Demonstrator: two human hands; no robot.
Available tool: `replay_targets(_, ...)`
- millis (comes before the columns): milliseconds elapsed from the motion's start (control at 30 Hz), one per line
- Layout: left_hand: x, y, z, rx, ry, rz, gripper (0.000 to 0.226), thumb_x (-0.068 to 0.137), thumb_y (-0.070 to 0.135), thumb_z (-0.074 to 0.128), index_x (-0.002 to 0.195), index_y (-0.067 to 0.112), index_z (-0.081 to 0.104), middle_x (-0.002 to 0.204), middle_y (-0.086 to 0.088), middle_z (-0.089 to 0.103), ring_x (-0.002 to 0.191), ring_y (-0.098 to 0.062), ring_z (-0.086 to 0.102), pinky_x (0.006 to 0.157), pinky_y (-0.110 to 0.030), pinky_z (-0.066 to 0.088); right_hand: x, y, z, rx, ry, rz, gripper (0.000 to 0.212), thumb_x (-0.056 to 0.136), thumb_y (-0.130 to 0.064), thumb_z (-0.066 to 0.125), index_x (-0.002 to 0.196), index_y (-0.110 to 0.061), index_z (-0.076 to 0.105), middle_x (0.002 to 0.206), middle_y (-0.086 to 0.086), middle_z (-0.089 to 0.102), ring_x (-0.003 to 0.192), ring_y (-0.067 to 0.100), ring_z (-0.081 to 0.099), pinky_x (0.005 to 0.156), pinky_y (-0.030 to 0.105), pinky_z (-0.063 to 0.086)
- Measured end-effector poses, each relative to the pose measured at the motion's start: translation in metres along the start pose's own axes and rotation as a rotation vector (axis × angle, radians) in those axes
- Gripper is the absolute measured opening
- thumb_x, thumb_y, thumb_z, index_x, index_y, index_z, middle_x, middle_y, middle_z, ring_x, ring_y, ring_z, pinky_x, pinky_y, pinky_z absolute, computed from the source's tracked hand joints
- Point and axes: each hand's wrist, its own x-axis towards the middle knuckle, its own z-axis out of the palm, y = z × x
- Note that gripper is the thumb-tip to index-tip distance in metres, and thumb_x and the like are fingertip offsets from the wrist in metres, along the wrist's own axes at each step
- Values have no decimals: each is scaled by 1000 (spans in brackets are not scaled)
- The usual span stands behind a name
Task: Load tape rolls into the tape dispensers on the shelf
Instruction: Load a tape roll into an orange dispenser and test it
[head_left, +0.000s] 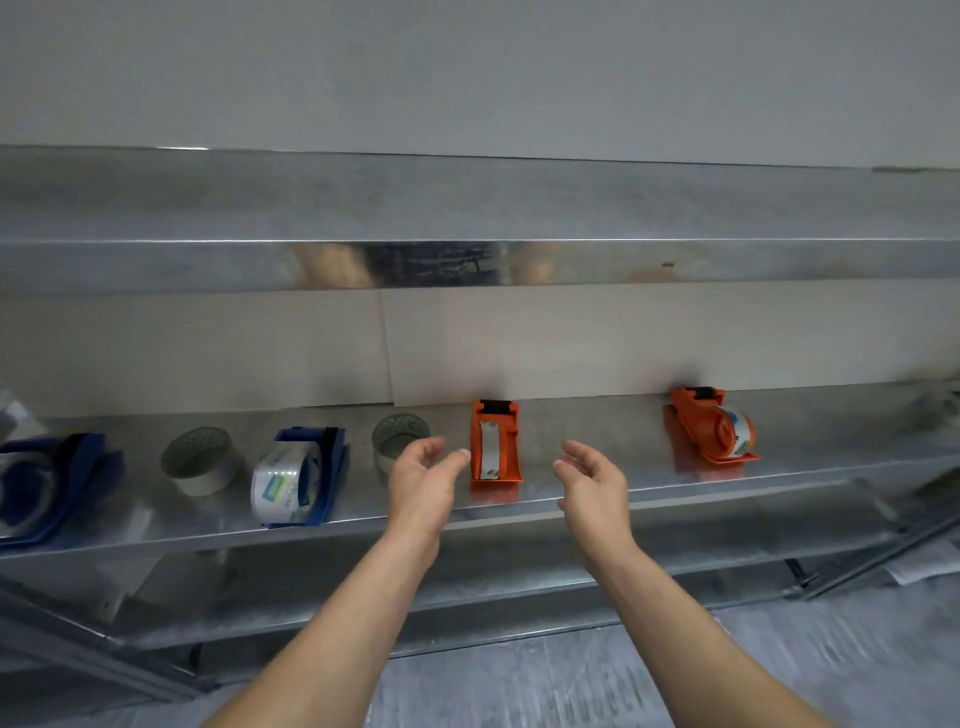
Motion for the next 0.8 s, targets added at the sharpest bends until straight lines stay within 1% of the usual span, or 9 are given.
replay_targets(100,5,-3,2,9,7,-16,44,87,22,69,129,14,57,129,-2,60,120,-20,54,105,-50,44,7,2,5,-9,-18,9,37,97,-11,56,133,-15,57,125,1,63,117,16,58,106,47,47)
replay_targets(233,12,-3,9,26,33,-28,45,86,25,70,128,15,57,127,-2,61,118,-20,55,105,-49,45,26,1,11,-22,-52,-10,39,96,-9,56,135,-13,57,130,3,62,120,16,58,109,45,45)
replay_targets(300,15,-4,17,30,55,-38,45,86,25,70,128,15,57,125,-2,62,116,-20,56,104,-49,45,38,3,11,-45,-85,-17,39,95,-9,56,134,-13,58,129,4,63,118,16,58,109,39,44)
replay_targets(367,18,-4,23,33,72,-52,45,86,24,70,128,15,57,125,-2,62,115,-20,56,104,-49,45,45,3,11,-82,-106,-32,39,94,-9,56,133,-12,59,129,5,64,117,17,58,105,33,44)
replay_targets(500,26,-2,45,23,125,-79,41,86,20,70,125,15,58,123,-2,62,112,-20,56,105,-47,45,72,7,4,-147,-176,-47,40,92,-8,58,132,-11,60,130,6,64,116,16,59,101,28,43)
replay_targets(600,31,-3,57,20,177,-101,42,86,20,70,126,14,59,124,-3,62,113,-21,57,104,-47,45,91,12,0,-192,-251,-49,40,91,-6,60,131,-11,60,131,7,64,109,12,57,100,29,44)
replay_targets(700,35,-4,66,8,228,-119,43,84,22,71,125,15,60,122,-4,64,113,-23,58,102,-45,47,108,18,-2,-238,-319,-54,41,90,-3,60,130,-9,60,131,7,63,106,10,56,97,27,44)
replay_targets(800,37,-6,71,8,268,-115,41,84,19,71,123,12,60,120,-7,65,111,-25,59,90,-36,47,119,23,0,-267,-371,-47,43,87,0,62,129,-7,61,132,9,63,107,13,58,98,31,48)
